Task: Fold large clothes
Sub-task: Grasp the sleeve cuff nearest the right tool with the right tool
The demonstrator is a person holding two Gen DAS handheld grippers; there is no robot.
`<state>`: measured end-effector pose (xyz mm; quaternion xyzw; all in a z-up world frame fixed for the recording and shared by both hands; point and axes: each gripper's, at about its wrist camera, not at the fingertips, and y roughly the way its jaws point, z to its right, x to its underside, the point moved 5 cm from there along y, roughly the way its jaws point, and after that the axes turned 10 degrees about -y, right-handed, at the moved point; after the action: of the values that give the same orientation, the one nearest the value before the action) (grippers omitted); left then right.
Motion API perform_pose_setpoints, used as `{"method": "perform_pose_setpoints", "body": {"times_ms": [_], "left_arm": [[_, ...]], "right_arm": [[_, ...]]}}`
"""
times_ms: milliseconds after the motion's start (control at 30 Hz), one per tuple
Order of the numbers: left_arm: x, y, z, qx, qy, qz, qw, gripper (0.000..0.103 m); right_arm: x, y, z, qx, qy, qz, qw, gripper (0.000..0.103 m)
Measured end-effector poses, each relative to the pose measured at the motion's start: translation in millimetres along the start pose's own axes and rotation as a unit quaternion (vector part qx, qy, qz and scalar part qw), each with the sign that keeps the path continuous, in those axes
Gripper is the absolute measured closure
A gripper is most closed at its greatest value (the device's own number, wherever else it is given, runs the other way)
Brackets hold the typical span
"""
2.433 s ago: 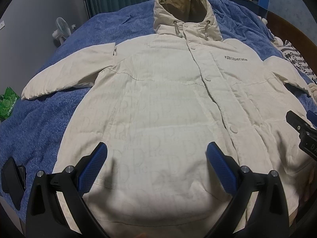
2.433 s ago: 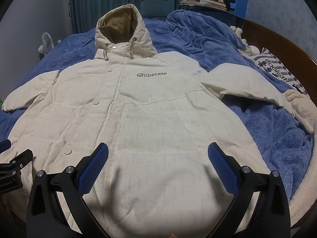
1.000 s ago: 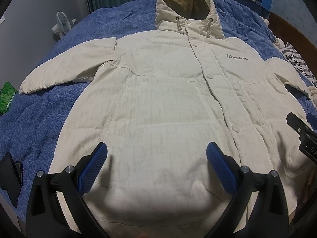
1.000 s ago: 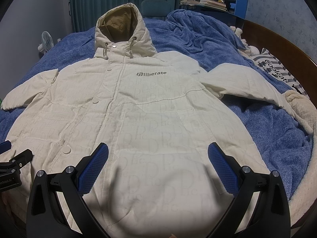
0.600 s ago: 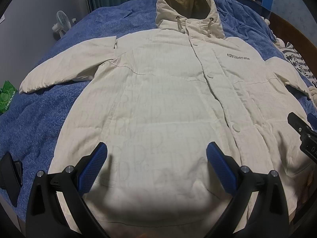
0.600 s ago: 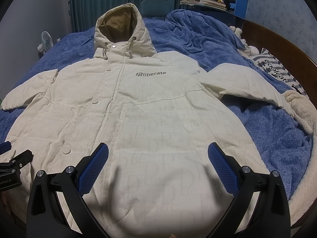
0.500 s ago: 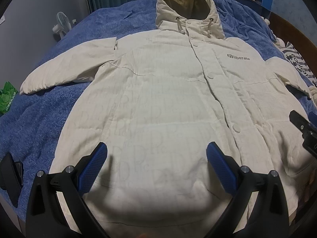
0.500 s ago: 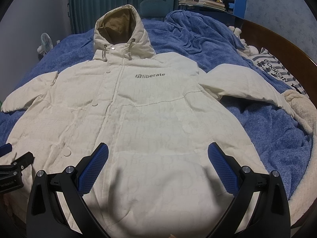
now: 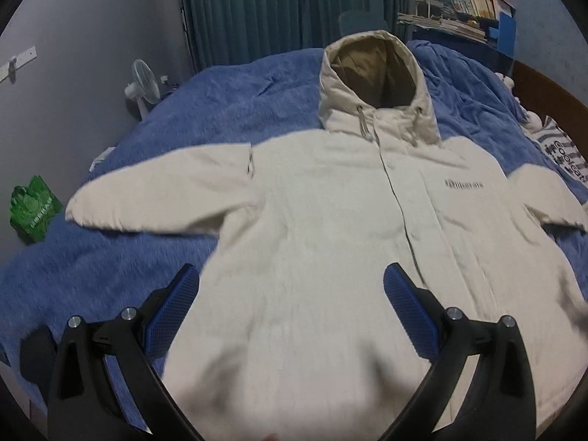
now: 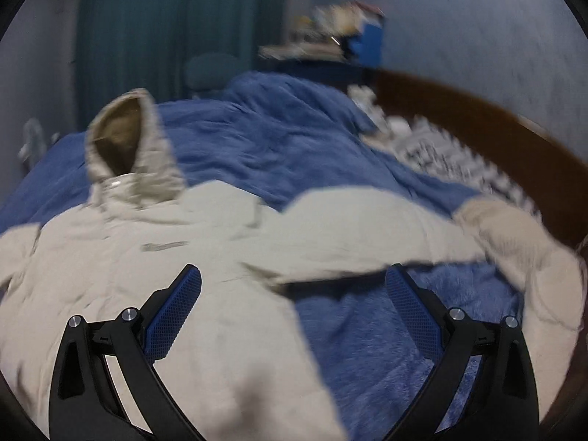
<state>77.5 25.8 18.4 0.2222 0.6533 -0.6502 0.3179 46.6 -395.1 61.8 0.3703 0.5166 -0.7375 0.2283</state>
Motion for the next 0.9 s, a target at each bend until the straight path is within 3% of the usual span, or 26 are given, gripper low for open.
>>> {"method": "perform_pose_setpoints", "body": {"times_ms": [100, 200, 333, 400, 533, 833, 900], "left_arm": [[-19.0, 14.9, 3.7, -0.023, 0.014, 0.011, 0.9996, 0.007], [-27.6, 35.9, -1.1, -0.046, 0.004, 0.003, 0.9989, 0.007], [-19.2, 65.7, -7.4, -0.008, -0.019, -0.023, 0.9995, 0.007], [-9.4, 82.2, -9.3, -0.007, -0.02, -0.044, 0.9988, 0.007], [-2.6, 91.1, -13.3, -0.015, -0.015, -0.042, 0.9989, 0.007], [6.0, 115.4, -8.3, 0.0, -0.012, -0.07, 0.9975, 0.007], [8.1, 119.3, -6.0, 0.005, -0.009, -0.073, 0.9972, 0.007]], "right_arm": [[0.2, 37.5, 35.6, 0.026, 0.022, -0.03, 0.999, 0.006], [5.9, 74.3, 66.7, 0.025, 0.065, -0.06, 0.996, 0.006], [21.5, 119.3, 95.0, 0.015, 0.135, -0.086, 0.987, 0.006], [24.7, 133.0, 103.6, 0.019, 0.148, -0.094, 0.984, 0.007], [34.9, 158.3, 130.2, 0.015, 0.197, -0.104, 0.975, 0.007], [52.0, 193.7, 164.3, -0.02, 0.298, -0.101, 0.949, 0.044], [52.3, 196.0, 170.2, -0.024, 0.317, -0.088, 0.944, 0.058]]}}
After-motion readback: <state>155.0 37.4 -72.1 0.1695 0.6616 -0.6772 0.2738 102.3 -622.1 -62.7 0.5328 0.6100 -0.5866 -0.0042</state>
